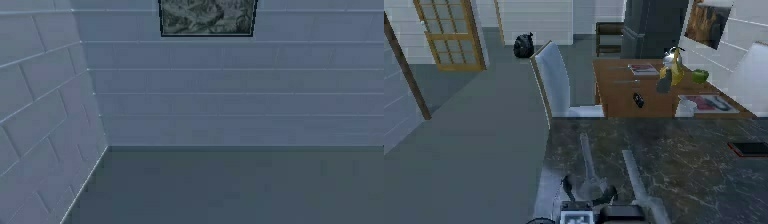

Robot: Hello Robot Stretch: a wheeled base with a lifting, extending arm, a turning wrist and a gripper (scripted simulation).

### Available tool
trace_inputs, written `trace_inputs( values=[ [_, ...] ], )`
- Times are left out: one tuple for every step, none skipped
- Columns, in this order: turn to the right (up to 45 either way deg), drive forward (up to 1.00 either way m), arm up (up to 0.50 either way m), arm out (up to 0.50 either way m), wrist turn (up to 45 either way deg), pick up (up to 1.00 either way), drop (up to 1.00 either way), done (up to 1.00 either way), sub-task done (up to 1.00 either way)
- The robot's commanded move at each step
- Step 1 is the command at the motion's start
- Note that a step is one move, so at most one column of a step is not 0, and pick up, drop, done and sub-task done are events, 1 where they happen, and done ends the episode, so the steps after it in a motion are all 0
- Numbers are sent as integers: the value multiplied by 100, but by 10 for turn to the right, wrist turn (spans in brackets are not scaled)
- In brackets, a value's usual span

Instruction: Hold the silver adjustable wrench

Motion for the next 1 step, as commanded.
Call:
trace_inputs(
  values=[
    [0, 0, 0, 0, 0, 0, 0, 100, 0]
  ],
)
